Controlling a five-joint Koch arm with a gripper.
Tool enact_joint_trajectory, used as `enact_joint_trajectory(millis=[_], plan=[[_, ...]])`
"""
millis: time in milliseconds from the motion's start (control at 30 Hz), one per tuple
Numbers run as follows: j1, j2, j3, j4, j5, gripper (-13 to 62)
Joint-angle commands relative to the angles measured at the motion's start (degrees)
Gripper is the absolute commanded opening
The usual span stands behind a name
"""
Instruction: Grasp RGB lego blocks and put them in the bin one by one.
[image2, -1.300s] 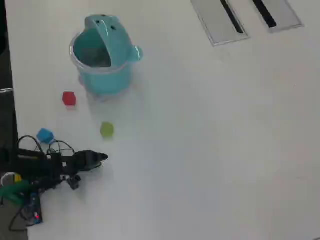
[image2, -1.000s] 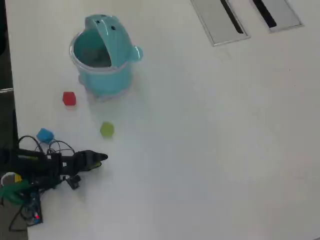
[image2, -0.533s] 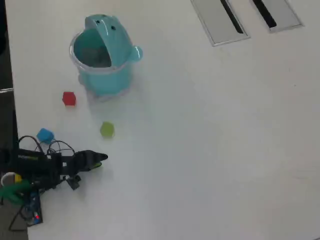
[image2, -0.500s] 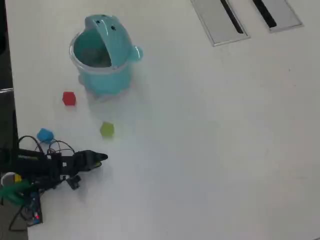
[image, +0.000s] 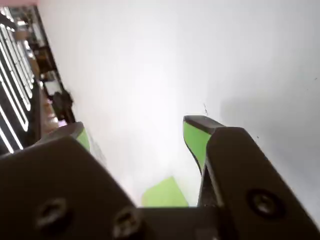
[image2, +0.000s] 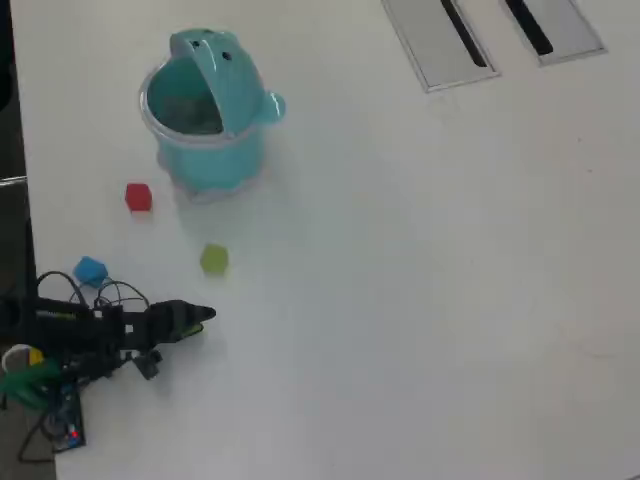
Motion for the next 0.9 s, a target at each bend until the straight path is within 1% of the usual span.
enact_joint_trajectory(millis=[0,200,300,400,567,867], plan=[[0.0,3.87,4.31,-0.26,-0.26,34.6],[-0.97,3.87,4.22,-6.33,-0.62,34.6],[-1.49,3.87,4.13,-15.12,-0.35,34.5],[-2.9,3.87,3.6,-19.69,-0.53,33.7],[-2.9,3.87,1.23,-19.69,-1.67,32.2],[-2.81,3.87,-1.76,-21.09,-7.73,32.3]])
